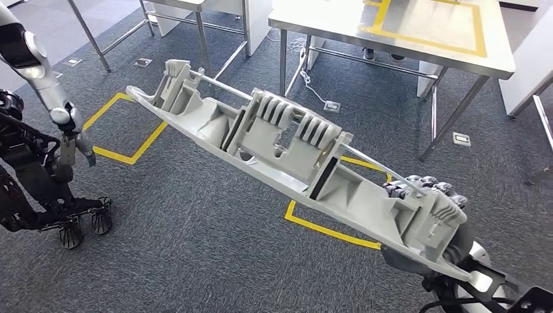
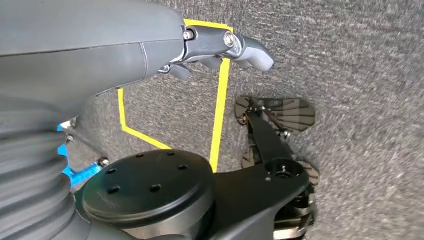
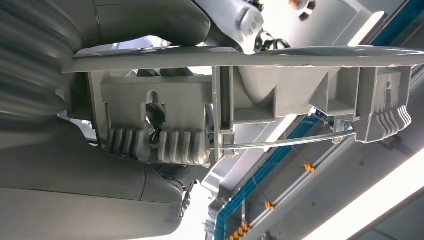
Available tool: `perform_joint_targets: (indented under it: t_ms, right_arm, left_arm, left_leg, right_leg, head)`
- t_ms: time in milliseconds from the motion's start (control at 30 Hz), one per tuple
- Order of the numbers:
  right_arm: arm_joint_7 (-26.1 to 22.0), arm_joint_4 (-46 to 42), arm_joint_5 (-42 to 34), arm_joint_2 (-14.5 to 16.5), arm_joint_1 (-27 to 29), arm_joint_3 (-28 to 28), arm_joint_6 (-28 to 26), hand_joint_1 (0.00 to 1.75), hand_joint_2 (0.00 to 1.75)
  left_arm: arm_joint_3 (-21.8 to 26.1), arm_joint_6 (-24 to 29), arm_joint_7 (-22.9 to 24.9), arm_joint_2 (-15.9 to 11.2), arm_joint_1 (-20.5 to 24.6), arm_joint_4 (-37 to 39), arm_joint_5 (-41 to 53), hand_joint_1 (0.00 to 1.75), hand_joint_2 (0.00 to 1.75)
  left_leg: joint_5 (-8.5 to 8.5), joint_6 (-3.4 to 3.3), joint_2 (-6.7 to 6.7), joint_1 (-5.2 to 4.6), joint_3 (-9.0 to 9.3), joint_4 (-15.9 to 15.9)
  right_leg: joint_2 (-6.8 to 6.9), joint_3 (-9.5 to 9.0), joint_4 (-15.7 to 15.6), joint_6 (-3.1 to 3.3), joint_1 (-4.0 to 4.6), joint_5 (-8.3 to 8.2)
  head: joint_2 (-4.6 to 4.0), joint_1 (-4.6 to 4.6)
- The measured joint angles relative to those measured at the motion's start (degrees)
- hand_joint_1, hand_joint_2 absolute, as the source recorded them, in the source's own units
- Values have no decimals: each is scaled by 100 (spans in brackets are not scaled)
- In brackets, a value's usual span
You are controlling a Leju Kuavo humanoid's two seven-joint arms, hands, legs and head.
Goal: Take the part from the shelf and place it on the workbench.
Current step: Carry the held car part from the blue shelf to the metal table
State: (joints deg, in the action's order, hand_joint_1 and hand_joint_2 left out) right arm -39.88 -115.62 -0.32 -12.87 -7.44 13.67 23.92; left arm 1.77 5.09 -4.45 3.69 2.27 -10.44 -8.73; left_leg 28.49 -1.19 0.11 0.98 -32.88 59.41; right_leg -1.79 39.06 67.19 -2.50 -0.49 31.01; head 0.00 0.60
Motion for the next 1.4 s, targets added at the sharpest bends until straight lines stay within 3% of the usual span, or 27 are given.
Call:
perform_joint_targets:
  t_ms: [67, 100, 133, 167, 233, 300, 367, 400, 467, 533, 567, 600, 633, 667, 733, 767, 800, 933, 1000, 1067, 1100, 1133, 1167, 1200, 1267, 1300, 1400]
  right_arm:
    - [0, 6, -12, 0, 11, -5, 5, 175, 175]
    - [1, 10, -13, 0, 17, -9, 8, 175, 175]
    - [1, 13, -8, 0, 21, -11, 11, 175, 175]
    - [2, 14, -1, 0, 23, -14, 14, 175, 175]
    - [1, 15, 11, 0, 17, -16, 19, 175, 175]
    - [-2, 15, 17, 0, 12, -17, 21, 175, 175]
    - [-1, 15, 18, 1, 14, -21, 22, 175, 175]
    - [-2, 15, 18, 3, 15, -22, 19, 175, 175]
    - [-2, 15, 26, 15, 10, -22, -4, 175, 175]
    - [-1, 17, 37, 34, 4, -20, -44, 175, 175]
    - [-1, 22, 44, 42, 6, -19, -61, 175, 175]
    - [0, 28, 56, 44, 9, -19, -78, 175, 175]
    - [1, 34, 69, 44, 11, -19, -92, 175, 175]
    - [1, 39, 82, 44, 12, -19, -101, 175, 175]
    - [1, 41, 97, 46, 12, -19, -119, 175, 175]
    - [0, 41, 102, 48, 11, -18, -127, 175, 175]
    - [0, 42, 107, 49, 10, -16, -133, 175, 175]
    - [1, 43, 119, 49, 3, -16, -156, 175, 175]
    - [1, 45, 120, 50, -9, -16, -171, 175, 175]
    - [0, 51, 120, 50, -15, -16, -179, 175, 175]
    - [1, 58, 120, 50, -14, -16, -181, 175, 175]
    - [1, 67, 121, 50, -14, -15, -183, 175, 175]
    - [2, 74, 121, 50, -15, -15, -184, 175, 175]
    - [2, 79, 122, 50, -16, -15, -184, 175, 175]
    - [-1, 80, 121, 51, -25, -14, -184, 175, 175]
    - [-3, 80, 119, 52, -30, -14, -185, 175, 175]
    - [-2, 80, 111, 54, -33, -14, -192, 175, 175]
  left_arm:
    - [0, -2, -3, 2, -14, 1, 2, 0, 175]
    - [0, -4, -8, 3, -16, 2, 6, 0, 175]
    - [0, -8, -16, 4, -13, 1, 10, 0, 175]
    - [0, -13, -23, 6, -8, 1, 15, 0, 175]
    - [0, -20, -33, 10, -1, -1, 20, 0, 175]
    - [0, -27, -37, 13, 4, -1, 25, 0, 175]
    - [0, -37, -42, 13, 14, -8, 34, 0, 175]
    - [0, -44, -48, 11, 19, -11, 38, 0, 175]
    - [0, -55, -67, 8, 26, -13, 44, 0, 175]
    - [0, -66, -80, 7, 19, -6, 46, 0, 175]
    - [0, -69, -82, 7, 9, -3, 45, 0, 175]
    - [0, -71, -82, 6, -3, -1, 45, 0, 175]
    - [0, -72, -82, 5, -14, 1, 45, 0, 175]
    - [0, -72, -84, 2, -17, 2, 44, 0, 175]
    - [1, -72, -91, -7, -11, 2, 43, 0, 175]
    - [2, -72, -95, -9, -5, 2, 43, 0, 175]
    - [4, -72, -98, -10, 0, 2, 41, 0, 175]
    - [9, -77, -101, -5, 7, -1, 40, 0, 175]
    - [18, -81, -103, -7, 6, -2, 40, 0, 175]
    - [30, -84, -103, -7, -2, -1, 40, 0, 175]
    - [35, -86, -102, -7, -5, -1, 40, 0, 175]
    - [38, -87, -102, -6, -6, -1, 39, 0, 175]
    - [39, -87, -102, -5, -5, -1, 39, 0, 175]
    - [40, -87, -102, -4, -4, -1, 38, 0, 175]
    - [42, -88, -102, -3, -1, -2, 38, 0, 175]
    - [43, -89, -102, -3, 0, -2, 38, 0, 175]
    - [44, -101, -102, -6, 4, -4, 38, 0, 175]
  left_leg:
    - [15, -15, 140, -9, 2, 1]
    - [23, -14, 212, -10, 7, 1]
    - [33, -8, 281, -10, 18, 1]
    - [47, 2, 343, -10, 36, 1]
    - [82, 41, 454, -28, 79, 5]
    - [111, 101, 547, -51, 113, 2]
    - [130, 171, 630, -53, 145, -16]
    - [157, 206, 577, -46, 152, 3]
    - [360, 268, 302, -31, 15, 327]
    - [694, 302, 69, -23, -347, 1052]
    - [797, 311, 41, -23, -532, 1384]
    - [795, 315, 35, -23, -645, 1551]
    - [677, 311, 34, -23, -658, 1501]
    - [471, 302, 31, -23, -562, 1230]
    - [87, 265, -6, -27, -244, 456]
    - [-5, 236, -26, -32, -133, 188]
    - [-26, 202, -43, -41, -81, 54]
    - [-47, 46, -21, -46, -58, 1]
    - [-56, -3, 0, -30, -47, -14]
    - [-47, -22, 20, -33, -47, -13]
    - [-42, -24, 30, -35, -44, -13]
    - [-37, -20, 37, -35, -39, -13]
    - [-28, -13, 40, -35, -28, -12]
    - [-17, -1, 41, -35, -12, -12]
    - [14, 42, 45, -51, 12, -9]
    - [26, 71, 47, -59, 19, -10]
    - [56, 173, 62, -59, 56, -31]
  right_leg:
    - [100, 336, 668, -27, -9, 250]
    - [119, 390, 767, -30, -12, 232]
    - [143, 321, 629, -25, -12, 108]
    - [203, 143, 291, -9, -8, -82]
    - [449, -271, -490, 56, 33, -373]
    - [559, -429, -818, 134, 84, -431]
    - [424, -418, -836, 206, 85, -441]
    - [369, -426, -856, 239, 67, -454]
    - [282, -451, -896, 307, 18, -480]
    - [205, -454, -898, 341, 13, -478]
    - [157, -456, -896, 345, 14, -475]
    - [112, -459, -893, 345, 15, -472]
    - [71, -464, -888, 340, 15, -468]
    - [36, -470, -879, 329, 12, -460]
    - [-15, -471, -844, 285, 16, -431]
    - [-33, -465, -826, 254, 22, -417]
    - [-44, -459, -818, 220, 29, -407]
    - [-5, -420, -717, 79, 9, -328]
    - [77, -191, -212, 27, -2, -43]
    - [110, 174, 514, -6, -11, 269]
    - [115, 290, 725, -11, -13, 308]
    - [122, 304, 724, -8, -13, 236]
    - [131, 201, 497, 5, -13, 70]
    - [151, 9, 109, 25, -10, -140]
    - [206, -343, -599, 86, 21, -385]
    - [224, -429, -777, 119, 40, -415]
    - [197, -470, -858, 218, 51, -396]
  head:
    - [0, 6]
    - [0, 8]
    - [0, 9]
    - [0, 10]
    - [0, 12]
    - [0, 9]
    - [0, 8]
    - [0, 7]
    - [0, -15]
    - [0, -45]
    - [0, -54]
    - [0, -58]
    - [0, -62]
    - [0, -67]
    - [0, -80]
    - [0, -82]
    - [0, -83]
    - [0, -66]
    - [0, -38]
    - [0, -21]
    - [0, -17]
    - [0, -12]
    - [0, -9]
    - [0, -6]
    - [0, -4]
    - [0, -4]
    - [0, -4]
